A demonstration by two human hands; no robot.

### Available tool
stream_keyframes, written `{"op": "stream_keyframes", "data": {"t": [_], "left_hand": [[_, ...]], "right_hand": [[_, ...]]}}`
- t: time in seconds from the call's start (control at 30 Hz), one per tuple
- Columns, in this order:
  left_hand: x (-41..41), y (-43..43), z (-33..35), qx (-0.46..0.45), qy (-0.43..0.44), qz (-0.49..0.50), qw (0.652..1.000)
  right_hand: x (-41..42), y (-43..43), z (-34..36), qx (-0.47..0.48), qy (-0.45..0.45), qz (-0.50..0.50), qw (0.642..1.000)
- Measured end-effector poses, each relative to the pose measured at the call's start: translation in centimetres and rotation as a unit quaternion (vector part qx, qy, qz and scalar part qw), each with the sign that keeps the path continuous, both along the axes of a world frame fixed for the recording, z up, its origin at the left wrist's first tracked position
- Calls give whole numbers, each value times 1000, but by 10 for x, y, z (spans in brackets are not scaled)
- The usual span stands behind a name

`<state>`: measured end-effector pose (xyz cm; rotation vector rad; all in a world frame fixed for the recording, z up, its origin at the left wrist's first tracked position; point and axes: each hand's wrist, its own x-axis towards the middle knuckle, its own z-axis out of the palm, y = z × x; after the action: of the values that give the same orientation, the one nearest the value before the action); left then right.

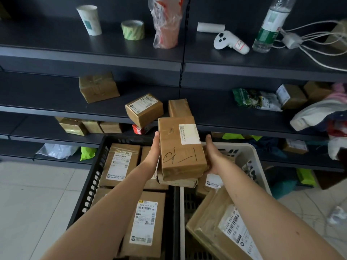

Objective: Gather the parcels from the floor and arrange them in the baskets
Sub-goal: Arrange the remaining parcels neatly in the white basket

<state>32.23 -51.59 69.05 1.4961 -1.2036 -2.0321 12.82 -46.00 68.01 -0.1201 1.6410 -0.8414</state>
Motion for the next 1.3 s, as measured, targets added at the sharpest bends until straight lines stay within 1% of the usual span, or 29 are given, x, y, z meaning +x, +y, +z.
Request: {"op": "stream_keyframes", "data": {"t": [0.1,0.2,0.3,0.43,0.5,0.63,0.73,0.8,0.83,0.97,1.07,1.17,1.3], "left_hand": [[-5,-3,12,-40,0,21,999],[-8,-8,19,-63,-16,42,997],[-6,-7,21,-45,-10,65,997],[3,-4,13,-23,-10,110,994],[4,6,18,-12,-9,97,995],[2,23,26,-4,-48,51,998],[-6,29,35,-21,-79,30,996],[-10,33,35,-6,-75,24,997],[-11,35,34,2,-68,23,997],[-4,32,32,12,-56,10,998],[4,27,23,23,-41,39,998],[3,26,25,9,-29,72,997],[1,31,35,-22,-37,69,997]], "right_hand": [[5,-1,13,-21,39,-10,999],[7,3,18,-30,46,-4,998],[6,15,32,-38,73,-5,997],[-16,32,26,-21,103,5,994],[-20,39,24,-8,115,25,993],[-19,48,25,-23,100,75,992],[-5,46,27,-47,40,113,992],[3,45,26,-48,1,118,992],[6,46,26,-47,-3,118,992],[3,47,22,-42,20,136,990],[-3,50,22,-47,21,146,988],[-10,53,24,-60,27,137,988],[-15,50,28,-62,64,129,988]]}}
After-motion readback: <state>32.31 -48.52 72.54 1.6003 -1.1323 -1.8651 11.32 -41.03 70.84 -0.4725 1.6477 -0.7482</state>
